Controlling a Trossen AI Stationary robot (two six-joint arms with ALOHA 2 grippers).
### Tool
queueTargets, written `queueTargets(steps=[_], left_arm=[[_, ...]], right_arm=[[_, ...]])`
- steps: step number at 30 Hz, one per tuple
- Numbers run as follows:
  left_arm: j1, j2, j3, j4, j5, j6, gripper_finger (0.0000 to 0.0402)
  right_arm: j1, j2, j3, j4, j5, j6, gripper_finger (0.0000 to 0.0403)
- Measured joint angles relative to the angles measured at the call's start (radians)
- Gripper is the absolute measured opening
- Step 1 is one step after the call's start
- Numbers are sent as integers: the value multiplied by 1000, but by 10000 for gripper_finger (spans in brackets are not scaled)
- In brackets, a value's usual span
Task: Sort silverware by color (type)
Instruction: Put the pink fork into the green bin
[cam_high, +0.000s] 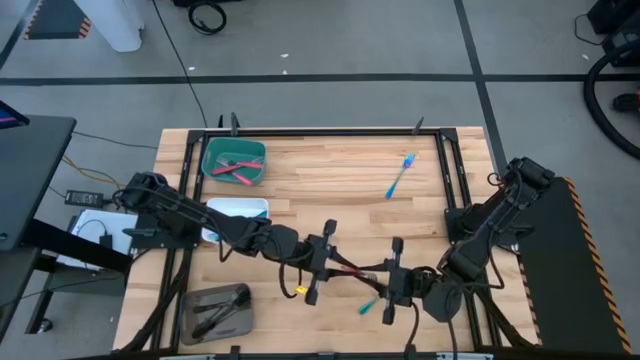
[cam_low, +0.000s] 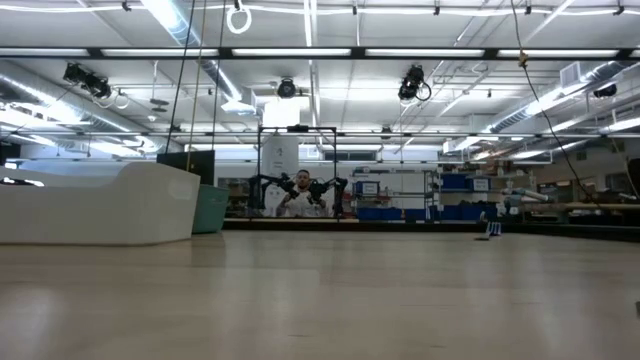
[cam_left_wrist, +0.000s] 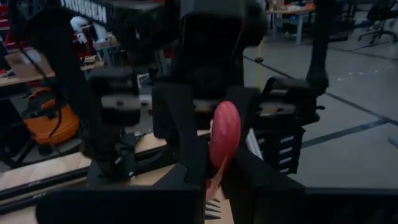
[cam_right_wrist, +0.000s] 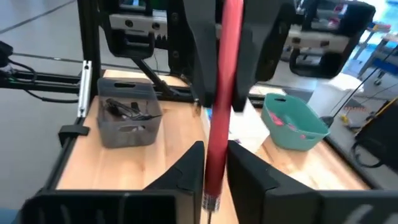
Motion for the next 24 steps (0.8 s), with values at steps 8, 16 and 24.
queueTargets(steps=[8,16,24], left_arm=[[44,-30,0,-121,-4,4,38],[125,-183,0,-404,-8,2,38],[251,-343,0,-806,-127,2,46]], right_arm=[[1,0,0,-1,107,-39,130],[-3,-1,0,0,166,-47,136],[-39,-1,0,0,151,-73,135]])
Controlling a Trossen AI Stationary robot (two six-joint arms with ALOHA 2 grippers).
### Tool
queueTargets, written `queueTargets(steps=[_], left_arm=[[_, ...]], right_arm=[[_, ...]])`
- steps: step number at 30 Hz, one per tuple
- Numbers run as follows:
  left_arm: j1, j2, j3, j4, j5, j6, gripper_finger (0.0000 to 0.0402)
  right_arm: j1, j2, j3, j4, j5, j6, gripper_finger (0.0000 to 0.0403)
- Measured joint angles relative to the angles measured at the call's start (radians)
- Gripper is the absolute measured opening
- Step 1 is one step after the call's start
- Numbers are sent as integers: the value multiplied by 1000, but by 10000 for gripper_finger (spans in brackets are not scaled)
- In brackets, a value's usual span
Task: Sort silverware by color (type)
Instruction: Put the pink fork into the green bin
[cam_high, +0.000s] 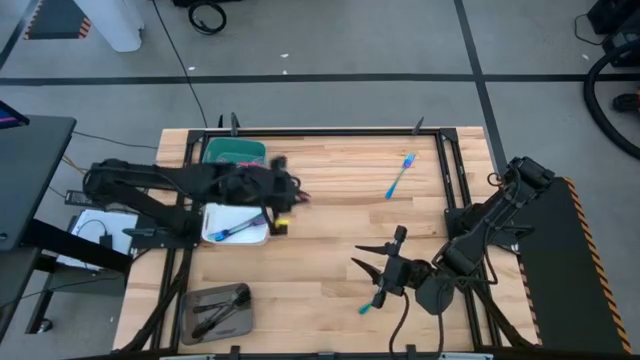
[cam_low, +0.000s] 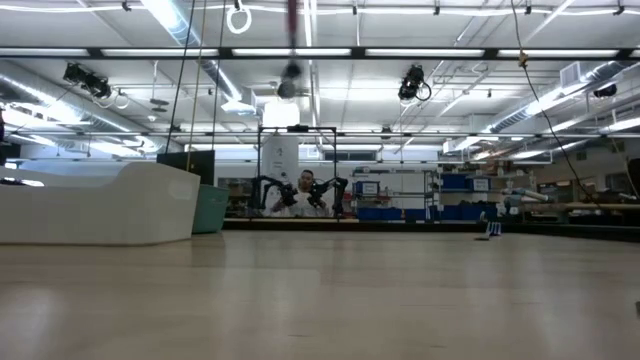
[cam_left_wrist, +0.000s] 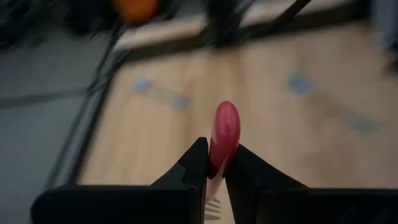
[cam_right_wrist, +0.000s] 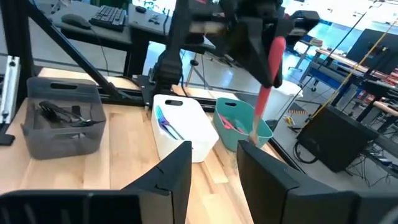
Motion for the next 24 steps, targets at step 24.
queueTargets(steps=[24], left_arm=[[634,-33,0,-618,-207,76,45]], right_arm=[[-24,0,0,-72,-271,308,135]])
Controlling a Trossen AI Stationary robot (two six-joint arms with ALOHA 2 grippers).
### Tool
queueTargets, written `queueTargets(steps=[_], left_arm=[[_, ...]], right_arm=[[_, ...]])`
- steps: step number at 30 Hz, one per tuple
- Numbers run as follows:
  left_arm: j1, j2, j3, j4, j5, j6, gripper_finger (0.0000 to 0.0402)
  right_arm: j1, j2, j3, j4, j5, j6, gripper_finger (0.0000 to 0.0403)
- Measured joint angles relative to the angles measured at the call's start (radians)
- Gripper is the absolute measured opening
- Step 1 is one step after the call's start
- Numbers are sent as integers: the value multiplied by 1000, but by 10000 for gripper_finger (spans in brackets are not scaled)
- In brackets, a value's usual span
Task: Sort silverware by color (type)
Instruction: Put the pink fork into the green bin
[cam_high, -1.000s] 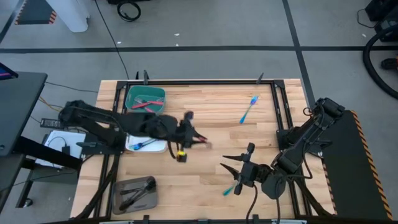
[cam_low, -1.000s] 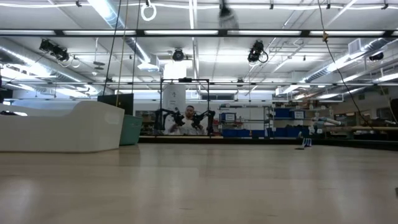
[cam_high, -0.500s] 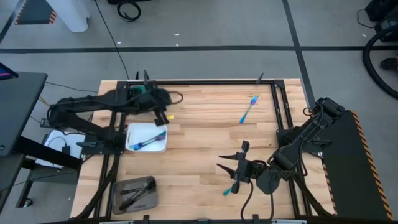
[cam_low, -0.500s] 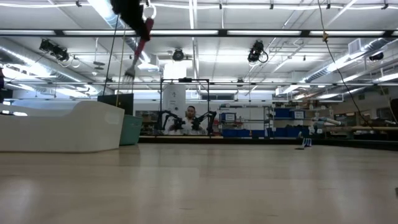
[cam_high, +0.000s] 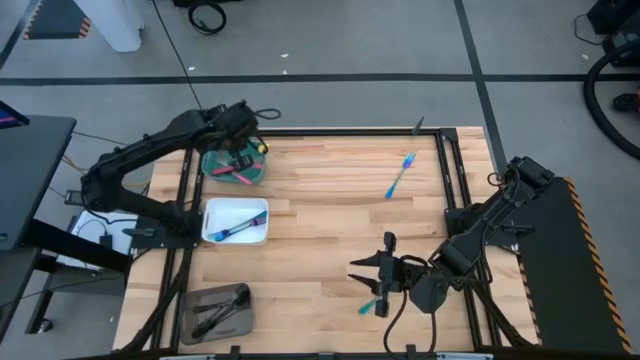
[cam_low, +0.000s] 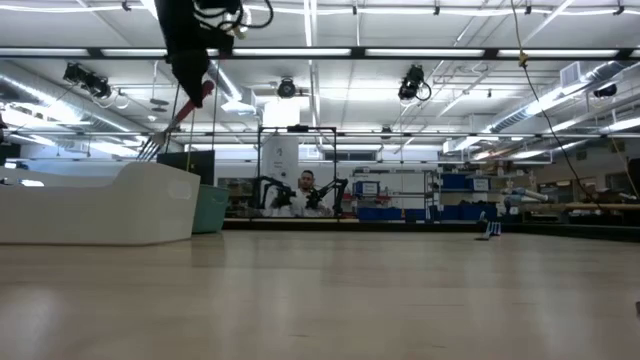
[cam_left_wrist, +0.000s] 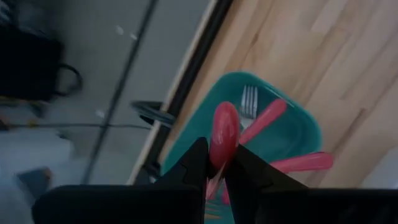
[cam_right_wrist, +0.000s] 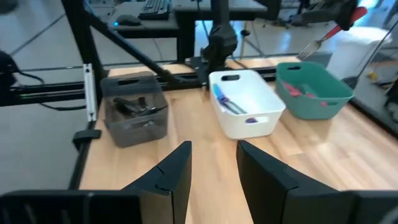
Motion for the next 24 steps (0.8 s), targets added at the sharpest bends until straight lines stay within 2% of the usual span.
queueTargets(steps=[4,13,20,24], left_arm=[[76,59,0,-1,89,-1,45],[158,196,0,-14,80,-29,46],[165,290,0,-14,83,-51,48],[165,330,0,-18,83,-51,63]], right_arm=[[0,0,0,-21,-39,48,135],[0,0,0,-43,-45,78,135],[0,0,0,-47,-45,77,135],[0,0,0,-48,-49,76,135]])
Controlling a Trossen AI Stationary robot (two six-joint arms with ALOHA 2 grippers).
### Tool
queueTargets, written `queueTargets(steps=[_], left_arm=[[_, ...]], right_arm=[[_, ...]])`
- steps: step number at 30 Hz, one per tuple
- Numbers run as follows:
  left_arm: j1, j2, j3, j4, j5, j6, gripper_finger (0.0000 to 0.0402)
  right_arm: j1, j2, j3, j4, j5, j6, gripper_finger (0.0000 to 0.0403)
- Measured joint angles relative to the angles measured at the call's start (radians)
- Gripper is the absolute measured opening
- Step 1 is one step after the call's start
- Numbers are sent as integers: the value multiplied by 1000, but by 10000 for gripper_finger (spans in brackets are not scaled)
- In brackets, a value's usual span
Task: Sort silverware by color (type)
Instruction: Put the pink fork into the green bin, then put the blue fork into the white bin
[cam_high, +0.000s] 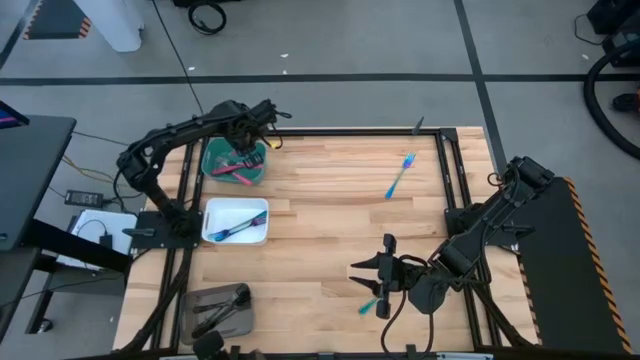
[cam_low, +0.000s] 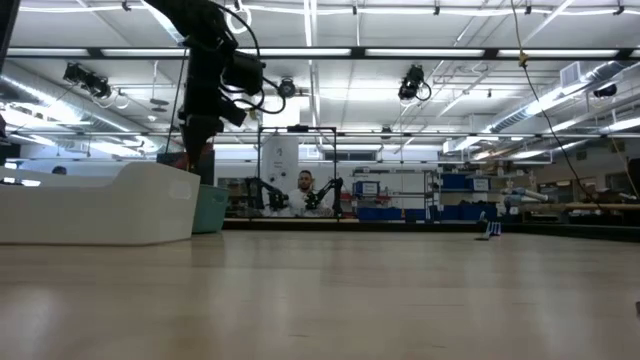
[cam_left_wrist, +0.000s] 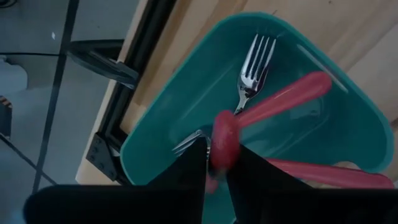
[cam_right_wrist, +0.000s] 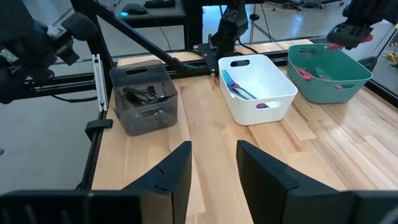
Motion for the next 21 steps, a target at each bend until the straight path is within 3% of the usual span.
queueTargets(steps=[9,21], left_arm=[[0,14,0,-3,0,-7,100],[-35,-13,0,-66,1,-28,105]], right_arm=[[0,0,0,-2,-1,-7,135],[-1,0,0,-9,-3,-8,135]])
